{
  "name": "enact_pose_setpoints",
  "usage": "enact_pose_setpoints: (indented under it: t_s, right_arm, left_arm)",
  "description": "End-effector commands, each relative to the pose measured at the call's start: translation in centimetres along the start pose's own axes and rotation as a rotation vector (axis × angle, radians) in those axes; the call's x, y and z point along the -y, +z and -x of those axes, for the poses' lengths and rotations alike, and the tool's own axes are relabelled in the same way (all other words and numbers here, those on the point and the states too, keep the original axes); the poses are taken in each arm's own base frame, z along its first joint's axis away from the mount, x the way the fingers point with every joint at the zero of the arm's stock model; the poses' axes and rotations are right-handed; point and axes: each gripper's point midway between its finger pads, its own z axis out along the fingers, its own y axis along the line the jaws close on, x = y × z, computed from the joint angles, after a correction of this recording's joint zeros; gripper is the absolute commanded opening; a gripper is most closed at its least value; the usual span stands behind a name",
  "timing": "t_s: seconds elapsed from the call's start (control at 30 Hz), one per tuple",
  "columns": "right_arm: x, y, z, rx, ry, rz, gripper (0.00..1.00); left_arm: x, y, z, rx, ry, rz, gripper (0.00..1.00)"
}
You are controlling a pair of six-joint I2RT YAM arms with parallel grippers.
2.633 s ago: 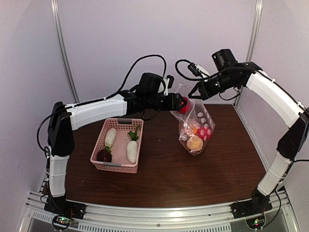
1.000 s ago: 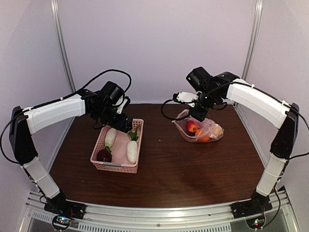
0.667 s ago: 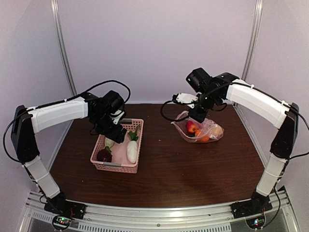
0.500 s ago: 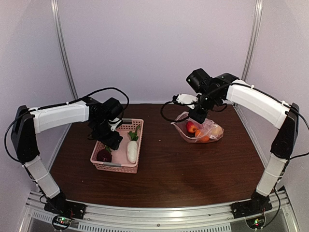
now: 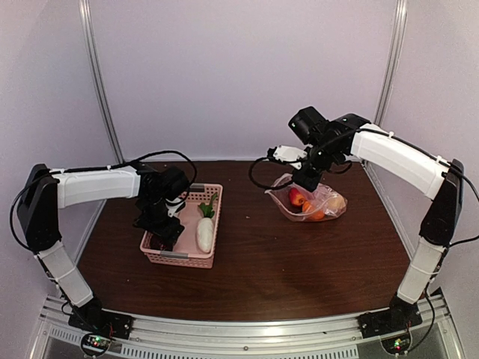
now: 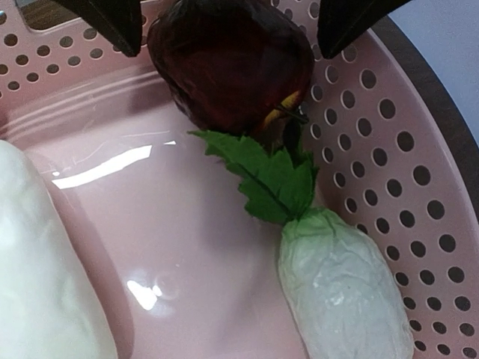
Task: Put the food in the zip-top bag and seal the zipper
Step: Adjust the fake fruit in the bin, then pick up the fake fruit from the bin.
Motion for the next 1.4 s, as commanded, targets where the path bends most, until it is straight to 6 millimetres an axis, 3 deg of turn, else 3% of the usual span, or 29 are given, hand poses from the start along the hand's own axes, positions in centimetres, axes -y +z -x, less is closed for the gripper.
enact_pose_setpoints:
  t_s: [0.0, 0.3, 0.5, 0.67, 0.8, 0.87, 0.97, 1.07, 1.37]
  right_arm:
    - [0.0, -0.4, 0.3, 0.014, 0.018, 0.008, 0.0]
    - [0.0, -0.5, 0.7, 0.016, 0.016, 0.011, 0.0]
    - [0.0, -0.5, 0.5, 0.01, 0.014, 0.005, 0.0]
    - [0.3, -1.0, 0.4, 0.015, 0.017, -0.015, 0.0]
    - [0.5, -1.2, 0.2, 0.016, 0.019, -0.033, 0.0]
    - [0.6, -1.2, 0.1, 0.014, 0.02, -0.036, 0.0]
    - [0.5, -1.1, 0.1, 0.012, 0.018, -0.036, 0.0]
    - [0.5, -1.2, 0.1, 0.016, 0.021, -0.034, 0.0]
    - [0.5, -1.3, 0.1, 0.018, 0.021, -0.031, 0.0]
  left_arm:
    - [-0.2, 0.6, -0.4, -0.012, -0.011, 0.003, 0.81]
    - [0.1, 1.5, -0.7, -0.037, 0.007, -0.002, 0.78]
    - [0.8, 1.7, 0.2, -0.023, 0.008, -0.028, 0.63]
    - [0.3, -0.5, 1.6, 0.032, -0.002, -0.021, 0.56]
    - [0.1, -3.8, 3.3, 0.111, -0.009, -0.042, 0.54]
    - [0.0, -5.6, 4.1, 0.16, -0.014, -0.059, 0.54]
    - [0.3, -6.5, 3.9, 0.146, 0.001, -0.084, 0.65]
    - [-0.1, -5.6, 2.7, 0.094, -0.01, -0.056, 0.75]
    - [-0.1, -2.2, 0.6, 0.025, -0.032, -0.029, 0.8]
